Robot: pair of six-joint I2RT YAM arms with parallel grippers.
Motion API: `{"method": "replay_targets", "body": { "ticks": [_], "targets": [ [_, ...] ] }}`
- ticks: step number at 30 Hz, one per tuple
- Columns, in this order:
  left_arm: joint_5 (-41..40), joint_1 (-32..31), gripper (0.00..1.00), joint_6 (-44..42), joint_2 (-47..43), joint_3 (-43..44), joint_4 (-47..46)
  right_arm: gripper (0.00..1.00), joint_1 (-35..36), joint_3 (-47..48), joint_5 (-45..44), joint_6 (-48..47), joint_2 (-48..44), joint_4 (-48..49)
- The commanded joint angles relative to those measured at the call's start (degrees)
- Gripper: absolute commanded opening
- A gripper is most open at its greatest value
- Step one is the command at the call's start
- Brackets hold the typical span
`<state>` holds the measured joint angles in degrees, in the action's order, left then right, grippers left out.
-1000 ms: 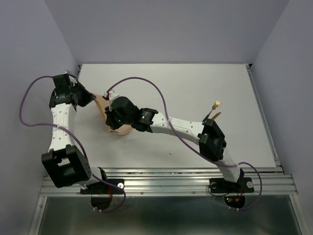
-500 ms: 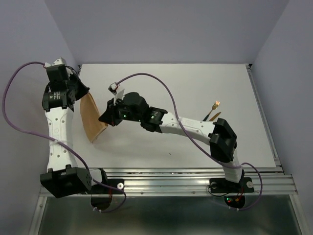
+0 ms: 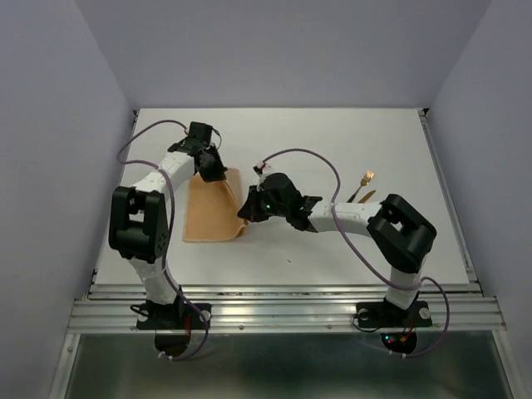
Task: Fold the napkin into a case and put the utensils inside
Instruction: Turn over the upper triangle folded napkin at the center of the board.
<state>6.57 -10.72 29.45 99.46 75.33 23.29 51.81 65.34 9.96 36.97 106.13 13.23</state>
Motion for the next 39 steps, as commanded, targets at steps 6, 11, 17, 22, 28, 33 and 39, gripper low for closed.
{"method": "replay_targets", "body": {
  "ticks": [6,11,17,22,28,33,39],
  "targets": [
    [-5.95,-5.18,0.00,2.89,6.18,6.05,-15.64,0.01,-0.57,-9.88,2.00,0.56,-6.81,-2.25],
    [-5.95,-7.99,0.00,3.86,9.08,7.11,-16.52,0.01,-1.71,-13.92,0.16,0.12,-9.53,-2.34],
    [-5.95,-11.86,0.00,3.95,10.93,9.31,-17.22,0.01,-1.71,-18.32,-2.04,0.20,-12.43,-2.42],
    [-5.95,-14.50,0.00,3.16,12.77,11.33,-17.05,0.01,-1.71,-20.60,-3.54,0.65,-13.40,-2.42],
    [-5.95,-16.17,0.00,2.37,15.41,13.88,-16.26,0.01,-1.71,-22.01,-4.77,0.82,-13.84,-2.34],
    [-6.04,-17.14,0.00,1.92,16.82,15.81,-15.64,0.01,-1.71,-23.06,-5.91,1.61,-14.63,-2.25],
    [-3.23,-17.93,0.09,1.22,18.14,17.92,-15.47,0.03,-1.71,-25.00,-8.28,2.67,-16.56,-2.25]
  ]
}}
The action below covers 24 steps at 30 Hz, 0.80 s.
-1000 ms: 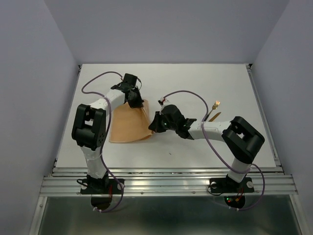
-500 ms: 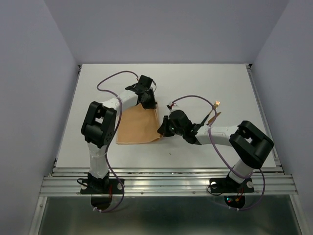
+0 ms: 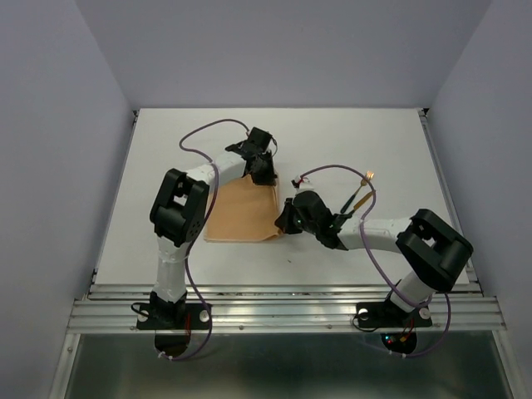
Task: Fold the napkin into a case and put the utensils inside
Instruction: Turn over the upper triangle folded napkin at the center of the board.
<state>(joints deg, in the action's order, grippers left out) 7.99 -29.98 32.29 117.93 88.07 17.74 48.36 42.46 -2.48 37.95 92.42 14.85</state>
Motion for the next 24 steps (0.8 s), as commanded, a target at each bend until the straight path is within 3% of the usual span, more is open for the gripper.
{"method": "replay_targets", "body": {
  "ticks": [1,3,5,7,9,10,15,20,24],
  "targets": [
    [-4.30,0.80,0.13,-1.97,0.02,5.70,-9.83,0.04,1.74,-2.72,3.98,1.95,-3.21,-3.87],
    [-3.86,0.19,0.19,-2.23,0.54,6.93,-9.65,0.04,1.74,-3.26,3.62,2.47,-3.47,-3.87],
    [-3.16,-0.61,0.24,-2.59,1.51,7.90,-9.12,0.16,1.74,-3.96,3.19,3.00,-3.65,-3.86],
    [-2.46,-1.05,0.36,-2.76,2.39,9.04,-8.60,0.16,1.74,-4.49,2.83,3.18,-3.91,-3.87],
    [-1.40,-1.92,0.41,-3.03,2.83,10.44,-8.07,0.19,1.74,-5.28,2.48,3.79,-4.88,-4.04],
    [-1.14,-2.28,0.44,-3.20,3.18,10.97,-7.72,0.31,1.22,-5.54,0.91,3.79,-5.32,-4.22],
    [-0.69,-4.38,0.45,-4.60,2.22,14.32,-5.26,0.59,-1.42,-8.09,-1.21,5.20,-13.82,-6.76],
    [-2.97,-4.30,0.45,-4.96,-1.73,15.46,-2.54,0.61,-8.96,-7.66,1.50,3.27,-19.03,-10.81],
    [-3.94,-2.90,0.44,-4.96,-5.51,13.02,-0.86,0.56,-15.64,-3.62,7.92,2.74,-15.79,-10.72]
  ]
}}
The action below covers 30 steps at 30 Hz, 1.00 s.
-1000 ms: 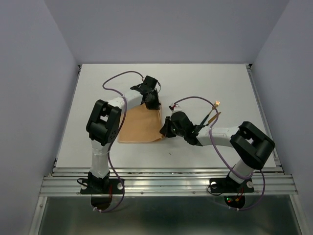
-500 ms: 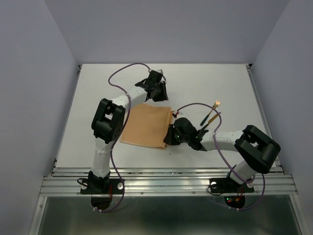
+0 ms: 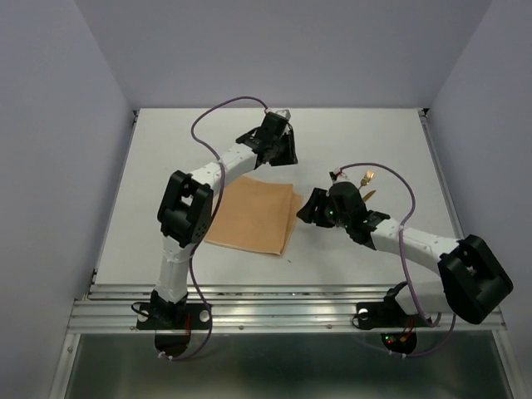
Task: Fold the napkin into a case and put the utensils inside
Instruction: Turn over the upper triangle folded napkin at the center of the board, then smooth out the lower triangle-folded napkin at the center of the board.
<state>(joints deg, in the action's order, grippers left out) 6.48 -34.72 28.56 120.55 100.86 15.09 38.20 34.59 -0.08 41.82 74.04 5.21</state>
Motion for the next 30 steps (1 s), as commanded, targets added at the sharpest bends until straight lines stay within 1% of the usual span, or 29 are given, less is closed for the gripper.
{"method": "replay_targets", "body": {
  "ticks": [1,3,6,7,8,10,13,16,17,20,25,27,30],
  "targets": [
    [-2.96,2.63,0.44,-1.14,-10.23,-0.83,1.87,0.53,-6.28,7.04,6.66,-1.39,5.38,-1.17],
    [-3.05,3.69,0.44,-0.70,-12.52,-5.12,1.43,0.52,-7.43,10.04,8.68,-2.45,8.47,-1.17],
    [-2.79,5.97,0.43,-0.08,-16.39,-9.35,0.73,0.51,-8.92,15.59,10.36,-3.68,14.36,-1.43],
    [-2.44,6.33,0.43,-0.08,-17.27,-11.28,0.90,0.45,-9.88,16.55,10.45,-3.85,15.77,-1.69],
    [-2.44,6.59,0.43,-0.34,-17.45,-11.73,1.34,0.42,-10.76,17.43,10.80,-3.59,18.48,-1.96],
    [-1.31,6.33,0.41,-0.52,-17.63,-12.96,1.78,0.37,-13.48,19.02,13.95,-1.58,20.87,-1.96],
    [-1.55,5.02,0.41,-0.17,-16.93,-13.85,1.34,0.36,-14.11,20.95,15.46,-1.48,24.83,-2.05],
    [-2.08,2.83,0.41,-0.43,-15.35,-12.27,1.95,0.38,-14.11,22.27,14.58,-3.41,27.20,-2.83],
    [-2.35,2.29,0.41,-0.43,-14.04,-11.66,2.22,0.40,-14.11,23.49,14.14,-3.94,27.91,-3.80],
    [-3.58,-0.07,0.41,-0.43,-11.23,-9.20,3.10,0.41,-14.11,24.73,12.74,-5.78,29.66,-5.04],
    [-4.28,-2.45,0.42,-0.61,-6.92,-5.07,4.76,0.41,-14.11,26.32,12.91,-6.93,32.48,-7.06],
    [-4.81,-3.42,0.42,-0.87,-4.54,-3.66,5.38,0.38,-14.11,26.76,12.47,-6.93,33.45,-7.23],
    [-5.86,-4.56,0.42,-1.31,-1.82,-0.59,7.23,0.28,-14.11,26.67,11.51,-6.93,33.63,-7.23]
  ]
}}
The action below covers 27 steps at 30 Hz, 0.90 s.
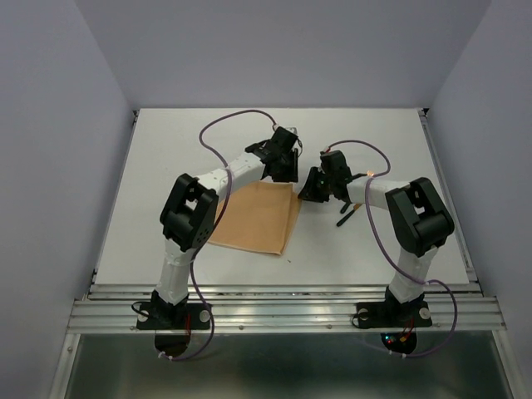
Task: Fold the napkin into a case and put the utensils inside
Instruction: Smooth out the lower triangle-folded napkin at the center of the board.
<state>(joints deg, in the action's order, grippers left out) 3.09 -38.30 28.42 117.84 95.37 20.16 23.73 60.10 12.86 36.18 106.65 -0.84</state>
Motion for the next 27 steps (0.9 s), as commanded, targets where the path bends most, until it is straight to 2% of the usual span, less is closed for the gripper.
{"method": "replay_targets", "body": {
  "ticks": [1,7,20,27],
  "targets": [
    [-2.48,-1.07,0.41,-1.27,1.86,5.26,2.51,0.22,0.36,1.08,-1.52,-1.29,1.02,-1.09],
    [-5.63,-1.77,0.39,-1.09,4.76,7.72,3.39,0.05,0.36,0.99,-1.88,-1.29,1.19,-1.00],
    [-12.32,-3.53,0.36,-1.71,9.86,12.47,8.22,0.06,0.36,0.90,-1.88,-0.94,1.37,-0.83],
    [-12.76,-3.71,0.19,-1.71,10.13,12.47,8.49,0.06,0.36,1.08,-1.96,-0.76,1.46,-0.65]
  ]
}}
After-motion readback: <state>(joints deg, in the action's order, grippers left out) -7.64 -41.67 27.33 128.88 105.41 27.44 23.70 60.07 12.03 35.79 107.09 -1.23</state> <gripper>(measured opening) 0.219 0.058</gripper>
